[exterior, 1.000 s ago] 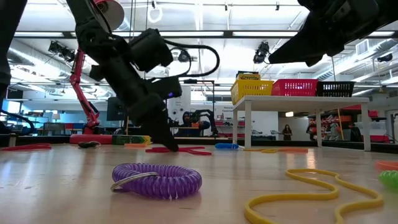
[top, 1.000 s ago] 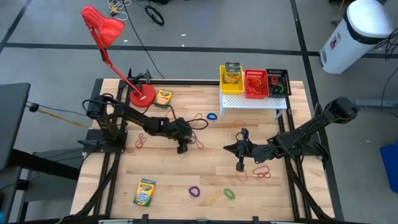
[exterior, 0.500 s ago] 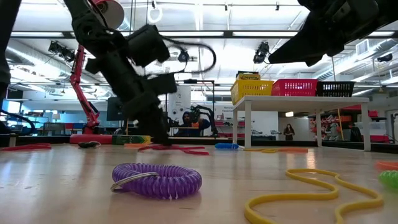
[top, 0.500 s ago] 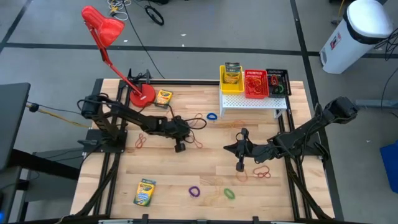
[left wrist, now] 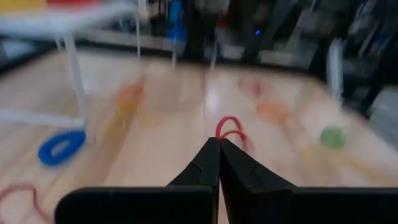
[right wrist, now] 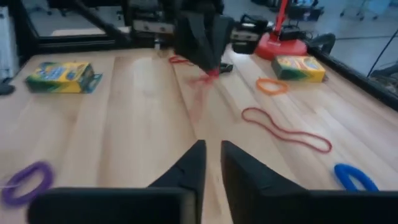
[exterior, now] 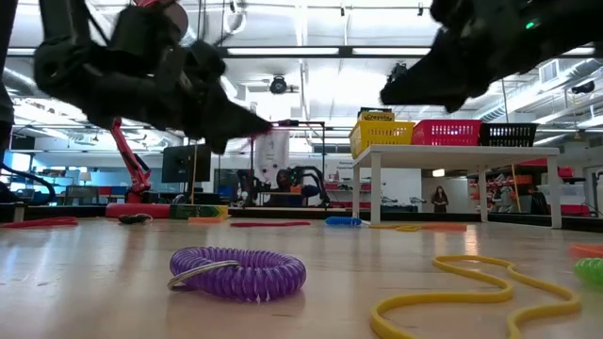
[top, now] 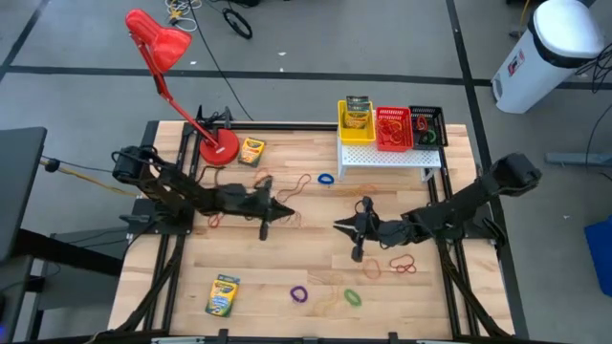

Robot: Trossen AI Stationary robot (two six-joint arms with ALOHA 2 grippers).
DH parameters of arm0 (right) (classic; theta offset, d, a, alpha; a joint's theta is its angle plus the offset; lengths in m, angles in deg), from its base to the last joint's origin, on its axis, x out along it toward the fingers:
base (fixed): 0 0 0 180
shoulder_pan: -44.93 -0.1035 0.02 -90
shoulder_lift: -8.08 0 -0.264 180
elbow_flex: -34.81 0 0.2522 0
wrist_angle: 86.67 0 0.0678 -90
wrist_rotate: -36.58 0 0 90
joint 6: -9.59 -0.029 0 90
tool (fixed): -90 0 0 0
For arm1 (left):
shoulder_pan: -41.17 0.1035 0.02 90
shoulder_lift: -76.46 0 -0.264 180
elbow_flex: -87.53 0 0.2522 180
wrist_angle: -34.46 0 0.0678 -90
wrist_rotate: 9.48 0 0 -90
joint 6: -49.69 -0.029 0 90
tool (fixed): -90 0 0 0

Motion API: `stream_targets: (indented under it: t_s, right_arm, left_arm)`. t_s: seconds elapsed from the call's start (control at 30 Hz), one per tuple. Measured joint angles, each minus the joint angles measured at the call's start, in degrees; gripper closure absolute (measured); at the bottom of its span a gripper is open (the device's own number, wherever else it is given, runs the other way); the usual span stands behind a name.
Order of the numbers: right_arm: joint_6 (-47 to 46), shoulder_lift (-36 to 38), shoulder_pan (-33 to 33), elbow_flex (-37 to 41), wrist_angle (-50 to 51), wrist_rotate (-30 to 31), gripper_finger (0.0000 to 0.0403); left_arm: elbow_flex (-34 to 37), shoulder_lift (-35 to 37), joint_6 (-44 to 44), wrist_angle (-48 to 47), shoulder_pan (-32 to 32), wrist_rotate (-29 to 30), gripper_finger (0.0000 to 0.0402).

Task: Pick & Place Office Desk Supplies
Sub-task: Put the red rubber band on the red basket

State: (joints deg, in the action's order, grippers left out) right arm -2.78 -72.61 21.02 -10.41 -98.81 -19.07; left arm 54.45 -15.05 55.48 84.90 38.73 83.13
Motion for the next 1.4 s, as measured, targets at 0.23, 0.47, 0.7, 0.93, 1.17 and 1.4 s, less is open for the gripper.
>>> stream_targets:
  t_s: [0.23, 0.47, 0.7, 0.93, 1.17, 1.4]
  right_arm:
    - [1.08, -6.44, 5.03, -3.41, -4.87, -3.49, 0.0277]
    - [-1.27, -14.86, 8.47, -8.22, -11.99, -7.27, 0.0219]
    - [-2.31, -23.13, 11.0, -14.83, -14.62, -8.56, 0.0195]
    - [-1.94, -29.28, 11.42, -20.78, -17.99, -10.7, 0.0217]
    - [-0.89, -29.09, 11.26, -20.26, -17.96, -7.01, 0.0355]
    - [1.99, -28.19, 9.86, -20.26, -17.01, -4.42, 0.0396]
  left_arm:
    - [3.49, 0.0, -0.89, 9.38, -0.55, 0.33, 0.0397]
    - [2.04, -1.02, -1.51, 9.62, -1.13, 1.17, 0.0397]
    - [0.97, -1.78, -1.31, 10.03, -1.83, 3.08, 0.0397]
    - [0.67, -2.29, -1.12, 10.04, -2.14, 3.1, 0.0397]
    - [0.62, -2.4, -0.42, 10.22, -2.87, 3.16, 0.0385]
    - [0.64, -1.62, 1.34, 10.07, -2.84, 2.95, 0.0316]
